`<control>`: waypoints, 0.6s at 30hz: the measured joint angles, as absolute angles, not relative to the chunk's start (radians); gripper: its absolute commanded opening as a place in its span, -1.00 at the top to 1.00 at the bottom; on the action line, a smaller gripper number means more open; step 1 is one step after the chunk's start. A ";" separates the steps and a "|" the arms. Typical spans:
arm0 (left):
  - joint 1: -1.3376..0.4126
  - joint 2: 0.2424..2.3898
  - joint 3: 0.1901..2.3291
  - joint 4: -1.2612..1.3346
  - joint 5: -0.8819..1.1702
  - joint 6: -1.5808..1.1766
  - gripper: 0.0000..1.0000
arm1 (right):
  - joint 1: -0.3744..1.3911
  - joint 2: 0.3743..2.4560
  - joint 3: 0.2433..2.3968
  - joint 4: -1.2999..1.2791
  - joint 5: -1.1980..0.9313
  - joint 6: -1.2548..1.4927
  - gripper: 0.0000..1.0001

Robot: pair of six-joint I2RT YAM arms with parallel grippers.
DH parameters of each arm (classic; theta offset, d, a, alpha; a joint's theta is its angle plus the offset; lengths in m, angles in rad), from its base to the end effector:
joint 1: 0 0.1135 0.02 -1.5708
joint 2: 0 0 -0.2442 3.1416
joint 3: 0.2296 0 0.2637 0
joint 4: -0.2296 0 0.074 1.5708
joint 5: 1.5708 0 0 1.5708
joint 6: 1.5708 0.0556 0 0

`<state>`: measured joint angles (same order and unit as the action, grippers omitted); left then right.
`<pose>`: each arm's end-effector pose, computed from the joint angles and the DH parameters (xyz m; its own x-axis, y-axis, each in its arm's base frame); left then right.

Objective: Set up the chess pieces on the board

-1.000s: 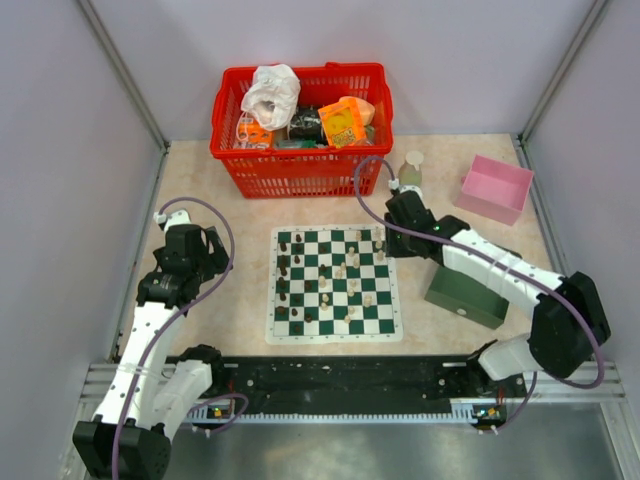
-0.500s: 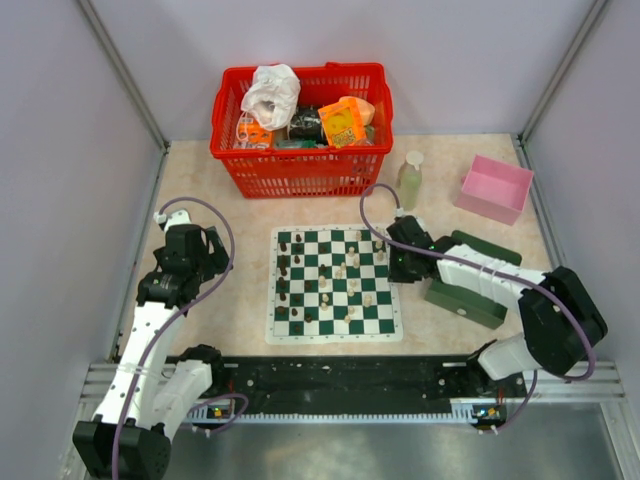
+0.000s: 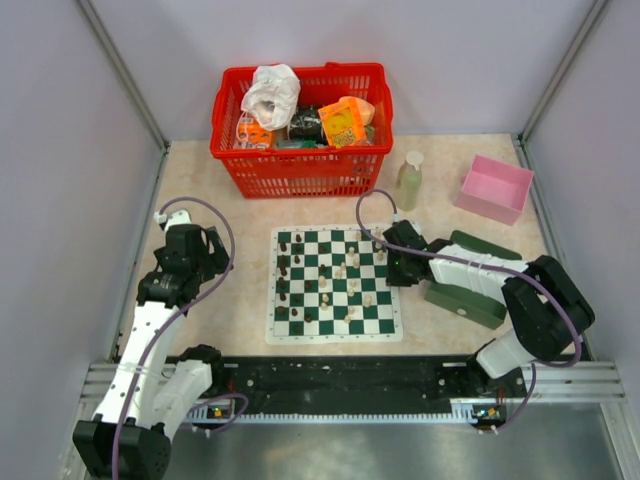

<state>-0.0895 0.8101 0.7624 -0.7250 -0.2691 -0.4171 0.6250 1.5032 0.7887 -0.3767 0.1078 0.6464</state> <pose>0.2029 -0.0034 0.2490 -0.5938 -0.3388 -0.7298 -0.3762 0.9187 -0.1204 0.2439 0.1686 0.1195 -0.9004 0.0888 -0.4258 0.0012 0.9794 0.2017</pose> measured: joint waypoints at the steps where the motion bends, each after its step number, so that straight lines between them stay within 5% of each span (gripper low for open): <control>1: -0.089 0.810 0.762 -0.725 -0.269 -0.417 -0.86 | 0.625 1.505 0.787 -0.375 0.108 0.646 0.75; 18: -0.089 0.817 0.762 -0.725 -0.269 -0.417 -0.85 | 0.625 1.512 0.784 -0.373 0.157 0.636 0.74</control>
<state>-0.0895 0.8169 0.7624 -0.7246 -0.2687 -0.4171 0.6250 1.5124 0.7841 -0.3725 0.1574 0.6361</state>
